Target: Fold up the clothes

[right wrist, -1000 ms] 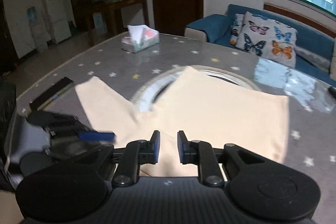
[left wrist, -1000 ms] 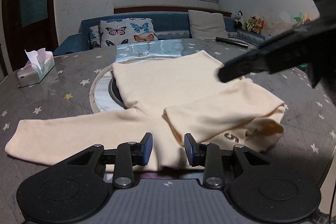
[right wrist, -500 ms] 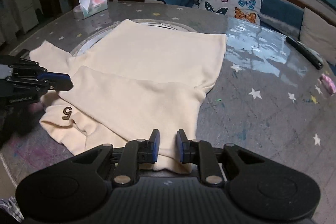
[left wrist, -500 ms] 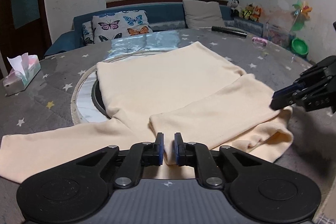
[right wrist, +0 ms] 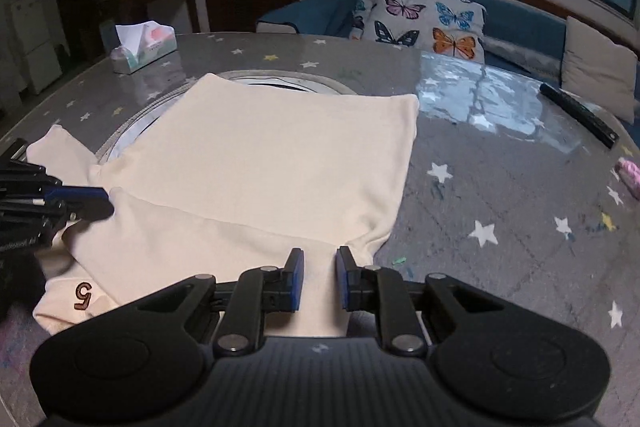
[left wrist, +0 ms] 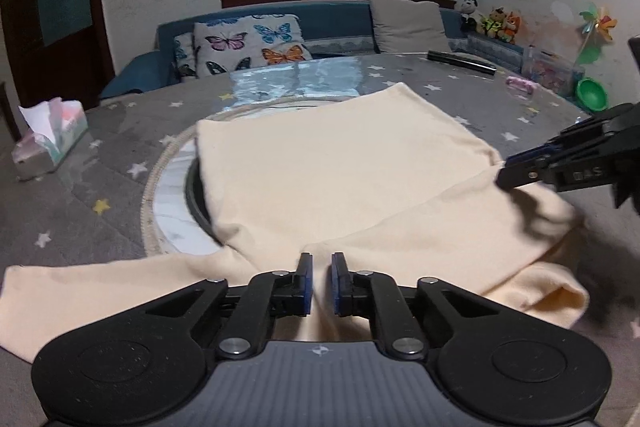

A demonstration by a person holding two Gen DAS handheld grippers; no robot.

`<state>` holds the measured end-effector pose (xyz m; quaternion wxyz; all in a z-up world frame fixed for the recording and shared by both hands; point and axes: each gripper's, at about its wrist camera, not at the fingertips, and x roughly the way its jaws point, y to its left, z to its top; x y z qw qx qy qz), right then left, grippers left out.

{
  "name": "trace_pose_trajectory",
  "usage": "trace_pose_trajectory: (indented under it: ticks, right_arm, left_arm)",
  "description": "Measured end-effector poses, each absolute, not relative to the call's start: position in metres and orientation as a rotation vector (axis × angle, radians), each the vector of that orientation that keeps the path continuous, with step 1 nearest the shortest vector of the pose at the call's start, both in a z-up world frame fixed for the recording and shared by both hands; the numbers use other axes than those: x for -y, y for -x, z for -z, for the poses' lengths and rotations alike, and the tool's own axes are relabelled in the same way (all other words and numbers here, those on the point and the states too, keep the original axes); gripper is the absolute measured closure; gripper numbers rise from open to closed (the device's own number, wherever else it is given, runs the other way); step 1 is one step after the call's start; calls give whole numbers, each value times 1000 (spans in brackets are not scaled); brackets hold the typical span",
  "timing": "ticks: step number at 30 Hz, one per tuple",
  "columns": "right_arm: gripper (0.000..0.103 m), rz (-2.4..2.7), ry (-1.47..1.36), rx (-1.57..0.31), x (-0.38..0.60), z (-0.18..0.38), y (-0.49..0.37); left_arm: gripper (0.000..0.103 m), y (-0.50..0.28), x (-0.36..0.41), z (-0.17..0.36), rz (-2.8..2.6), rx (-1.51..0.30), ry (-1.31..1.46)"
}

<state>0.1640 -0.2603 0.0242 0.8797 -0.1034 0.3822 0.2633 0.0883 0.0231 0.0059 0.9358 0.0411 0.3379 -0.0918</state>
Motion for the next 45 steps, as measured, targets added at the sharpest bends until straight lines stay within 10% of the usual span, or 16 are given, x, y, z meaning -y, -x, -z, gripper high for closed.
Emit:
trace_pose_trajectory:
  ticks: [35, 42, 45]
  right_arm:
    - [85, -830, 425, -764, 113, -23, -114]
    - [84, -837, 419, -728, 125, -39, -106]
    - [84, -827, 406, -716, 134, -45, -104]
  left_arm:
    - [68, -36, -203, -14, -394, -709, 221]
    - [72, -48, -221, -10, -461, -687, 288]
    - [94, -53, -225, -10, -475, -675, 282]
